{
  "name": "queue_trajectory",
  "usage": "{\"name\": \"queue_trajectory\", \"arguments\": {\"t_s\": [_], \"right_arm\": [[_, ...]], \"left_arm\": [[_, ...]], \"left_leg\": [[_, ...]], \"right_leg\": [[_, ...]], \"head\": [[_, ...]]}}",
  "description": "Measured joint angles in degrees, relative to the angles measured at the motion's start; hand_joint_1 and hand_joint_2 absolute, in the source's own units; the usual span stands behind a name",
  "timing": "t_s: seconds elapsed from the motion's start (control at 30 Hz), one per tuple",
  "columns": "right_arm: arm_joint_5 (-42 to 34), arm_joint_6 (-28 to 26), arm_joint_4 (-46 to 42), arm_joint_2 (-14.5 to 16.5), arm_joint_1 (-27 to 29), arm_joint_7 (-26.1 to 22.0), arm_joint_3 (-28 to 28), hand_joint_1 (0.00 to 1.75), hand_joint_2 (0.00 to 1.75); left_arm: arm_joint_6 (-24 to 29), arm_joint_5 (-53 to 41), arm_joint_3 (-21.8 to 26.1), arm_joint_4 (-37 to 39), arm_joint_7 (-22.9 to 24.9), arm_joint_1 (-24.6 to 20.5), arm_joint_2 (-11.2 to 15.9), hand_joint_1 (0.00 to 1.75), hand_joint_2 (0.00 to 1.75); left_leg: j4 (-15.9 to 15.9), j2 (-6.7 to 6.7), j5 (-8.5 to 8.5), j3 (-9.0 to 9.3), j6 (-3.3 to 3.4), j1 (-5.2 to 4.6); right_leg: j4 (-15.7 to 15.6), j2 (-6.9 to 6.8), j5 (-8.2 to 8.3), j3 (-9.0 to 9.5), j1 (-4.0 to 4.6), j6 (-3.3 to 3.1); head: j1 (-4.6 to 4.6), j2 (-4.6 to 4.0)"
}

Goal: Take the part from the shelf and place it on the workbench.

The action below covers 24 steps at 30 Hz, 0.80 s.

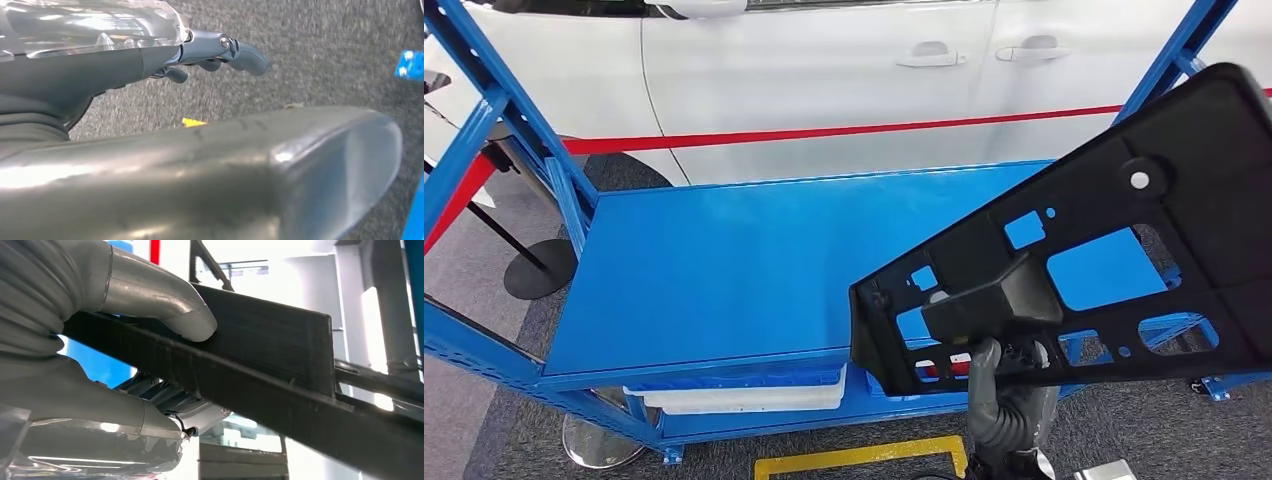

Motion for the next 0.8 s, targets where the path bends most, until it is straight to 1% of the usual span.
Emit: {"name": "queue_trajectory", "arguments": {"t_s": [0.03,0.1,0.13,0.17,0.2,0.23,0.27,0.3,0.33,0.37,0.4,0.43,0.47,0.5,0.53,0.57,0.6,0.63,0.67,0.7,0.73,0.77,0.8], "right_arm": [[0.1,0.69,0.11,0.01,0.73,-0.17,-0.46,1.75,1.75],[0.51,2.28,0.42,0.05,1.92,-0.34,-1.3,1.75,1.75],[0.82,3.1,0.59,0.1,2.42,-0.37,-1.68,1.75,1.75],[1.29,3.88,0.78,0.19,2.88,-0.38,-2.04,1.75,1.75],[1.93,4.52,0.96,0.31,3.25,-0.39,-2.34,1.75,1.75],[2.65,5.03,1.14,0.46,3.54,-0.39,-2.58,1.75,1.75],[3.3,5.43,1.31,0.61,3.76,-0.38,-2.74,1.75,1.75],[3.74,5.8,1.45,0.73,4.0,-0.38,-2.81,1.75,1.75],[3.91,6.07,1.55,0.81,4.35,-0.4,-2.83,1.75,1.75],[3.87,6.34,1.62,0.86,4.72,-0.41,-2.83,1.75,1.75],[3.57,6.66,1.69,0.89,5.1,-0.43,-2.84,1.75,1.75],[3.05,7.01,1.74,0.9,5.43,-0.44,-2.85,1.75,1.75],[2.41,7.44,1.78,0.9,5.6,-0.45,-2.85,1.75,1.75],[1.76,7.87,1.84,0.9,5.76,-0.46,-2.86,1.75,1.75],[1.3,8.19,1.89,0.92,5.9,-0.46,-2.88,1.75,1.75],[1.04,8.4,1.94,0.93,6.05,-0.48,-2.89,1.75,1.75],[0.94,8.52,2.02,0.95,6.23,-0.48,-2.91,1.75,1.75],[0.91,8.58,2.09,0.96,6.4,-0.47,-2.91,1.75,1.75],[0.91,8.62,2.17,0.96,6.53,-0.47,-2.91,1.75,1.75],[0.92,8.64,2.24,0.96,6.63,-0.46,-2.91,1.75,1.75],[0.93,8.64,2.28,0.96,6.7,-0.46,-2.91,1.75,1.75],[0.94,8.64,2.3,0.97,6.76,-0.46,-2.91,1.75,1.75],[0.95,8.63,2.31,0.98,6.8,-0.46,-2.91,1.75,1.75]], "left_arm": [[0.08,0.07,0.12,0.0,0.04,-0.01,-0.13,0.0,0.0],[0.19,0.21,0.37,0.0,0.08,-0.02,-0.25,0.0,0.0],[0.23,0.25,0.52,0.0,0.11,-0.01,-0.28,0.0,0.0],[0.28,0.23,0.68,0.0,0.14,-0.01,-0.33,0.0,0.0],[0.33,0.15,0.8,0.0,0.17,-0.01,-0.37,0.0,0.0],[0.35,0.04,0.9,0.0,0.25,-0.01,-0.43,0.0,0.0],[0.37,-0.11,0.94,0.0,0.32,-0.02,-0.49,0.0,0.0],[0.38,-0.22,0.96,0.0,0.4,-0.02,-0.55,0.0,0.0],[0.38,-0.32,0.97,-0.01,0.47,-0.02,-0.59,0.0,0.0],[0.37,-0.4,0.98,-0.02,0.5,-0.02,-0.61,0.0,0.0],[0.34,-0.49,0.98,-0.03,0.51,-0.01,-0.62,0.0,0.0],[0.32,-0.56,0.99,-0.04,0.52,0.04,-0.63,0.0,0.0],[0.29,-0.6,1.01,-0.04,0.51,0.08,-0.63,0.0,0.0],[0.23,-0.64,1.03,-0.04,0.5,0.13,-0.64,0.0,0.0],[0.13,-0.67,1.04,-0.04,0.48,0.17,-0.64,0.0,0.0],[0.01,-0.72,1.05,-0.05,0.43,0.16,-0.64,0.0,0.0],[-0.14,-0.77,1.04,-0.05,0.38,0.14,-0.63,0.0,0.0],[-0.26,-0.82,1.04,-0.06,0.3,0.11,-0.63,0.0,0.0],[-0.32,-0.86,1.04,-0.08,0.23,0.07,-0.62,0.0,0.0],[-0.36,-0.9,1.04,-0.09,0.19,0.04,-0.61,0.0,0.0],[-0.37,-0.96,1.05,-0.11,0.15,0.02,-0.61,0.0,0.0],[-0.38,-1.04,1.05,-0.16,0.13,0.0,-0.58,0.0,0.0],[-0.38,-1.12,1.05,-0.23,0.1,-0.01,-0.52,0.0,0.0]], "left_leg": [[-0.16,0.09,0.4,-0.33,0.36,0.08],[-0.05,0.19,1.04,-1.31,0.66,0.02],[0.07,0.22,1.36,-1.88,0.65,0.0],[0.18,0.23,1.68,-2.44,0.6,-0.01],[0.3,0.23,2.01,-2.98,0.49,-0.01],[0.4,0.22,2.35,-3.45,0.35,-0.01],[0.5,0.19,2.68,-3.81,0.15,0.0],[0.56,0.14,3.02,-4.07,-0.12,-0.06],[0.57,0.12,3.36,-4.14,-0.44,-0.11],[0.56,0.11,3.71,-4.17,-0.8,-0.14],[0.43,0.15,4.1,-4.18,-1.2,-0.14],[0.32,0.22,4.42,-4.22,-1.59,-0.13],[0.48,0.24,4.19,-4.48,-1.94,-0.04],[1.3,0.26,2.94,-4.93,-2.22,0.01],[3.28,0.25,0.6,-5.63,-2.42,0.04],[6.31,0.23,-2.44,-6.51,-2.53,0.13],[10.05,0.24,-5.36,-7.37,-2.6,0.13],[13.55,0.24,-7.24,-7.92,-2.62,0.13],[15.84,0.23,-7.73,-7.86,-2.55,0.12],[16.44,0.18,-7.01,-6.99,-2.38,0.08],[14.99,-0.01,-5.47,-5.12,-2.07,-0.01],[11.85,-0.77,-4.01,-2.38,-1.59,-0.14],[7.65,-2.14,-3.47,0.82,-0.95,-0.27]], "right_leg": [[2.32,0.06,-2.13,-0.85,-0.11,0.3],[9.34,0.07,-7.0,-3.21,-0.25,0.77],[12.29,0.07,-8.45,-3.94,-0.29,0.93],[13.59,0.06,-8.79,-3.79,-0.32,1.02],[12.66,0.06,-7.99,-2.5,-0.36,1.02],[9.71,0.05,-6.5,-0.16,-0.39,0.95],[5.48,0.06,-5.17,2.84,-0.41,0.81],[1.55,0.09,-4.21,5.47,-0.28,0.53],[-1.26,0.15,-3.68,7.19,-0.13,0.2],[-2.8,0.23,-3.62,7.98,0.03,-0.17],[-3.08,0.33,-3.42,7.86,0.21,-0.6],[-3.2,0.42,-3.03,7.51,0.16,-1.04],[-3.34,0.51,-2.6,7.14,0.09,-1.47],[-3.42,0.64,-1.99,6.59,0.0,-1.96],[-3.54,0.78,-1.32,5.94,-0.1,-2.35],[-3.53,0.96,-0.72,5.22,-0.06,-2.62],[-3.49,1.21,-0.12,4.42,0.03,-2.8],[-3.42,1.48,0.47,3.61,0.14,-2.84],[-3.31,1.83,1.05,2.79,0.27,-2.83],[-3.17,2.26,1.59,1.96,0.4,-2.79],[-3.0,2.75,2.09,1.15,0.53,-2.74],[-2.8,3.32,2.57,0.42,0.62,-2.66],[-2.59,3.87,3.01,-0.24,0.71,-2.52]], "head": [[0.03,0.0],[0.05,0.0],[0.05,0.0],[0.05,0.0],[0.05,0.0],[0.05,0.0],[0.04,0.0],[0.02,0.0],[0.02,-0.01],[0.06,0.0],[0.1,0.0],[0.16,0.0],[0.19,0.0],[0.16,0.0],[0.14,0.01],[0.11,0.01],[0.1,0.01],[0.1,0.01],[0.1,0.0],[0.09,0.0],[0.09,0.0],[0.1,0.0],[0.11,0.01]]}}
